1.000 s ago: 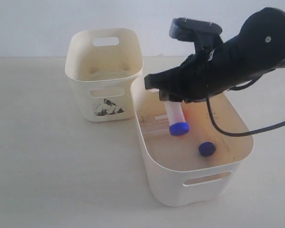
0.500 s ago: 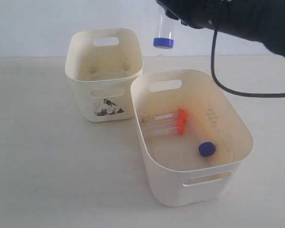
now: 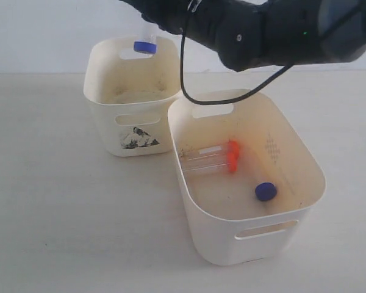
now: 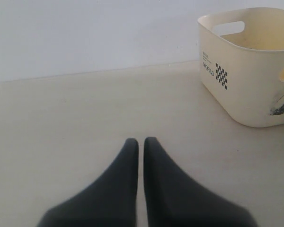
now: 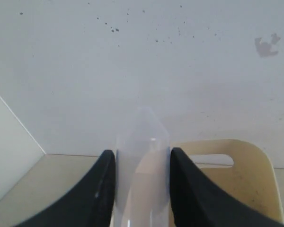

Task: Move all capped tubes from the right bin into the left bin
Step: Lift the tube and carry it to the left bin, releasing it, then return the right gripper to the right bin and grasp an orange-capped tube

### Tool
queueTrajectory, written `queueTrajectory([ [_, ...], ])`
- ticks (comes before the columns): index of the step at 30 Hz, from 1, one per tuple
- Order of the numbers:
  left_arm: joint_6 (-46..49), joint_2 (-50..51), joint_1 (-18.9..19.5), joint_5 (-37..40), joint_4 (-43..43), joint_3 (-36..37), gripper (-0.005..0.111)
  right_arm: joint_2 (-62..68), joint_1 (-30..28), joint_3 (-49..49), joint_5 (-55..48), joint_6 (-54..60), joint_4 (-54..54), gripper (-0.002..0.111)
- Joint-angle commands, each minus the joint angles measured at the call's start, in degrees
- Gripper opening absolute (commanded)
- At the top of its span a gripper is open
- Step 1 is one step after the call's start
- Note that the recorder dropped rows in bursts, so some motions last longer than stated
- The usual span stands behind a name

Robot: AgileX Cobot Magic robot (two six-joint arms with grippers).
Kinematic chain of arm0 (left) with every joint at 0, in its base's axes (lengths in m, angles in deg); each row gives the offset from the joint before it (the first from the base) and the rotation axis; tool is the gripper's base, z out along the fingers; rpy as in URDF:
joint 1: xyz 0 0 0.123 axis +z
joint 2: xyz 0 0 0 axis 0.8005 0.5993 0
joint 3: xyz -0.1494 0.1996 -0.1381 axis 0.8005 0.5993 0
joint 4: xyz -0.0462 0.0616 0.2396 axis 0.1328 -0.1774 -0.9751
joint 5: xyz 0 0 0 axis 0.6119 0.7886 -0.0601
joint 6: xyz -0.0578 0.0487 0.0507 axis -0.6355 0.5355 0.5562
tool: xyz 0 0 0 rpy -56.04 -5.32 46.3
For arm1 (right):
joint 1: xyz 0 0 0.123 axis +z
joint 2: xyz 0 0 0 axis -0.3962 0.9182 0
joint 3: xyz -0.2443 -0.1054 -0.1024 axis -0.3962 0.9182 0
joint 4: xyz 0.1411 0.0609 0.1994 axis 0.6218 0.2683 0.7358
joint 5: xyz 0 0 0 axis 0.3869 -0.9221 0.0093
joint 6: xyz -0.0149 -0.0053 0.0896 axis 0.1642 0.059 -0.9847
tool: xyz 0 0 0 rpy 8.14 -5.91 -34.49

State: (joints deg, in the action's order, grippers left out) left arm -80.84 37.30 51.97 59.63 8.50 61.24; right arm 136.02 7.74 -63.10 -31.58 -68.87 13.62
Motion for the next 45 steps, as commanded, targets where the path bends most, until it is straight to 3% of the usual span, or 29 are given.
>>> queueTrajectory([
  [1,-0.66,-0.11,0.06,-0.85,0.38,-0.21,0.004,4.01,0.84,-3.66,-0.40,-0.51,-0.47,0.000],
  [3,-0.66,-0.11,0.06,-0.85,0.38,-0.21,0.004,4.88,0.84,-4.63,-3.26,-1.11,-0.33,0.002],
  [5,-0.66,-0.11,0.06,-0.85,0.38,-0.21,0.004,5.34,0.84,-4.85,-4.87,-1.45,0.48,0.011],
  [10,-0.66,-0.11,0.06,-0.85,0.38,-0.21,0.004,5.47,0.84,-4.85,-5.93,-1.77,0.48,0.052],
  [12,-0.66,-0.11,0.06,-0.85,0.38,-0.21,0.004,5.36,0.84,-4.85,-5.93,-2.93,0.48,0.060],
  [19,-0.66,-0.11,0.06,-0.85,0.38,-0.21,0.004,3.36,0.59,-4.85,-11.20,-2.87,0.48,0.059],
  [25,-0.66,-0.11,0.06,-0.85,0.38,-0.21,0.004,-4.54,-3.15,-4.85,-30.31,0.09,-1.58,0.059],
  [30,-0.66,-0.11,0.06,-0.85,0.38,-0.21,0.004,-10.03,-6.29,-4.85,-53.16,22.17,-6.55,0.059],
  [35,-0.66,-0.11,0.06,-0.85,0.38,-0.21,0.004,-11.09,-6.58,-4.85,-74.61,36.81,-12.84,0.059],
  [45,-0.66,-0.11,0.06,-0.85,0.38,-0.21,0.004,-11.09,-6.58,-4.67,-83.84,58.97,-9.32,0.059],
])
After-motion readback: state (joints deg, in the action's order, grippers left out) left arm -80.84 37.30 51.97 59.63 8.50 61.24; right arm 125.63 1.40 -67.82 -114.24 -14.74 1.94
